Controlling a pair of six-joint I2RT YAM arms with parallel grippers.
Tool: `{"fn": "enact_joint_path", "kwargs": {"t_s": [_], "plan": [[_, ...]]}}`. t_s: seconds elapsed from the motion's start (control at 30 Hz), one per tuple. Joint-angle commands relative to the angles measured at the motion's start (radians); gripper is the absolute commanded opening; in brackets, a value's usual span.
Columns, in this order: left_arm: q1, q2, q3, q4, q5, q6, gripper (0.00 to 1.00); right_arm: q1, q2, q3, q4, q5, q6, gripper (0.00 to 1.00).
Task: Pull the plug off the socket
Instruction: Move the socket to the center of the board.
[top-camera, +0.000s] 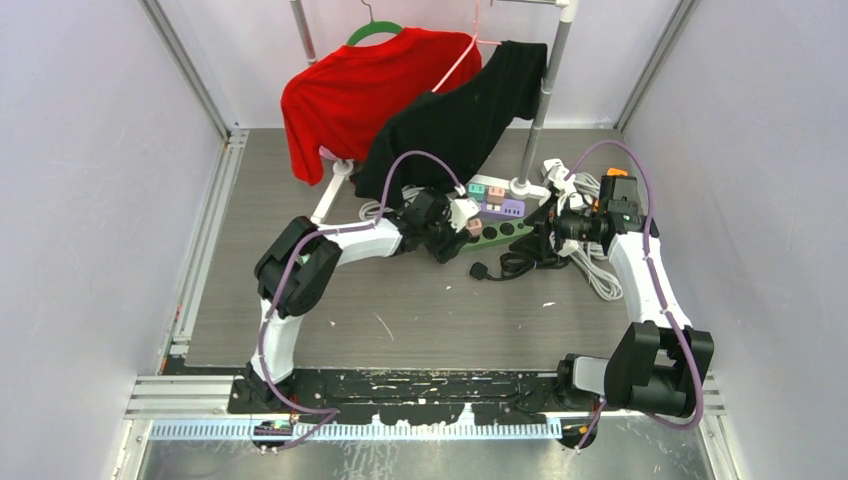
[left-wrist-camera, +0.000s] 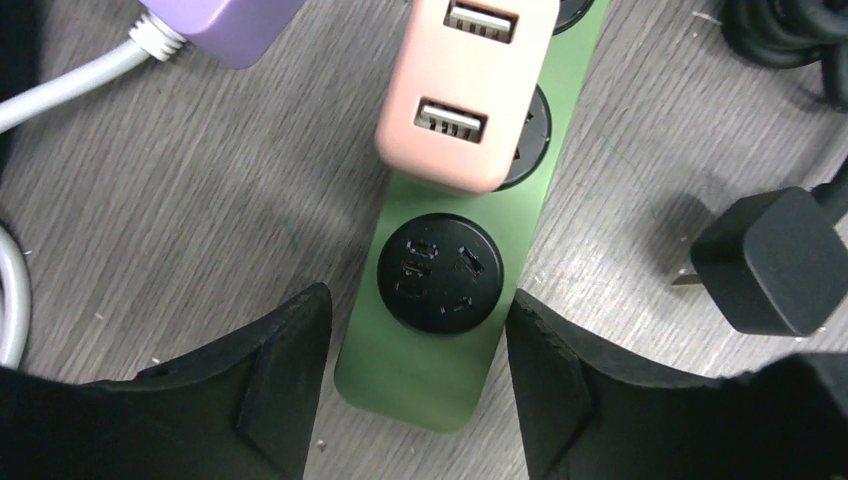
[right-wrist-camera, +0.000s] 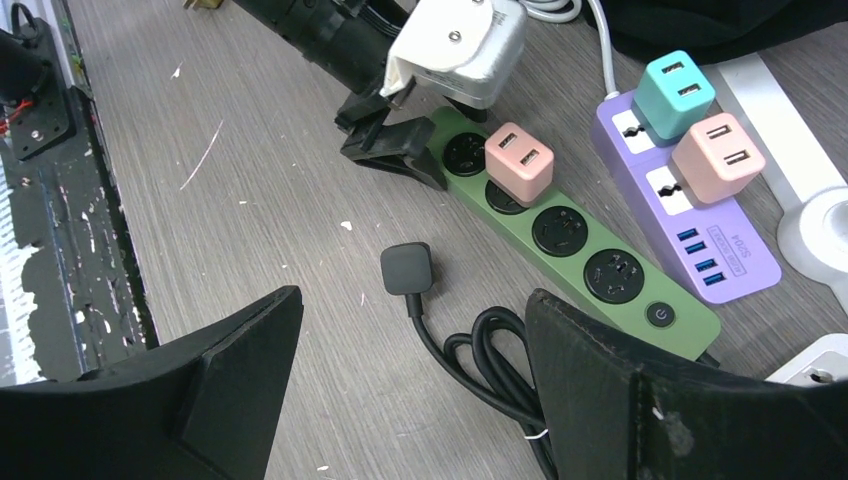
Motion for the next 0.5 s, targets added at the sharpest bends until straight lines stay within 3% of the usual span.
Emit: {"fn": "enact_joint_path", "kwargs": {"t_s": [0.0, 0.1, 0.23, 0.47], "plan": [[-0.002, 0.039, 0.080, -0.051, 0.006, 0.024, 0.61, 0.004, 0.002, 0.003, -0.004, -0.021, -0.017, 0.86], [-0.003, 0.044, 0.081, -0.047, 0.005, 0.017, 0.55, 0.005, 0.006, 0.002, -0.010, -0.033, -0.018, 0.86], [-0.003, 0.000, 0.037, -0.028, 0.015, 0.012, 0.28, 0.005, 0.008, 0.003, -0.020, -0.035, -0.028, 0.86], [-0.026, -0.212, -0.196, 0.060, 0.004, -0.015, 0.11, 0.005, 0.013, 0.011, -0.052, -0.048, -0.062, 0.86]]}}
